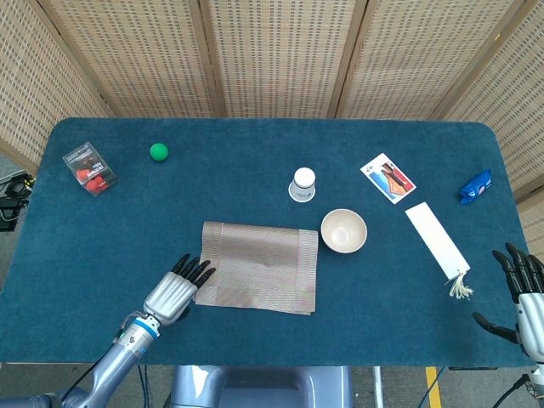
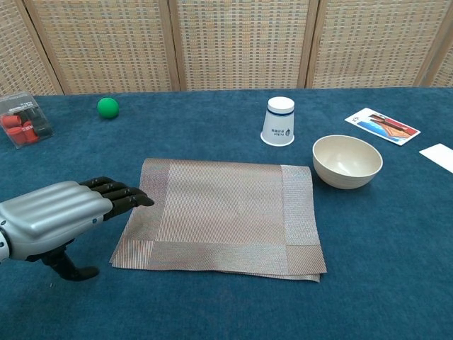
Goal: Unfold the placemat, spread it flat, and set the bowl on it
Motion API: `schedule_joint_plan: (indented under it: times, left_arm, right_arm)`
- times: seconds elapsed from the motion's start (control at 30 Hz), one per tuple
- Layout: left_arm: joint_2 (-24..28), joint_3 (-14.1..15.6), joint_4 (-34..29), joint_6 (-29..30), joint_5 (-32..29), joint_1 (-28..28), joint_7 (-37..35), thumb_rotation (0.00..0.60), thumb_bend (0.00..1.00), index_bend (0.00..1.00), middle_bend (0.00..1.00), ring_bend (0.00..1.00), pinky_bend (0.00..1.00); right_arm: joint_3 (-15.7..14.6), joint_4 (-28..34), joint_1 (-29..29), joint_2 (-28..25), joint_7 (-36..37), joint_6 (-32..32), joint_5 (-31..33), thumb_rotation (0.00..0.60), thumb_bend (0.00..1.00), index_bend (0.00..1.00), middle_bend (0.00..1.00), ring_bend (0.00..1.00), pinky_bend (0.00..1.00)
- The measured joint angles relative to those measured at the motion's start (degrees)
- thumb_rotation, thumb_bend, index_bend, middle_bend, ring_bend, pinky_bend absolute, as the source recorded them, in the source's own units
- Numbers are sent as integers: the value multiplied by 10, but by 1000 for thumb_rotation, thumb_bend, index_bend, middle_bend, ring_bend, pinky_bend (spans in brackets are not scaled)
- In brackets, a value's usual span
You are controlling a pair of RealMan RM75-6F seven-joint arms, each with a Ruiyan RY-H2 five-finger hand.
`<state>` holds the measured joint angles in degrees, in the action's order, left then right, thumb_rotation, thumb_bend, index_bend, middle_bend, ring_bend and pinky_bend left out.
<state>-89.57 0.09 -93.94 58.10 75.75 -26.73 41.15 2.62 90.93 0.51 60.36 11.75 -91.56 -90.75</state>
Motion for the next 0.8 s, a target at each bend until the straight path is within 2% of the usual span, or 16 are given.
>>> schedule_joint_plan:
  times: [0.67,0.8]
  left_arm:
    - [-38,4,31,-2,-34,-22,34,600,309,113,0,0,0]
    - [-46,4,38,1,-36,-25,37,600,396,158,0,0,0]
  right_arm:
    - [1,0,-1,0,2,-1,-1,600,86,90,0,0,0]
    - [1,1,-1,-1,2,-3,-2,600,86,90,0,0,0]
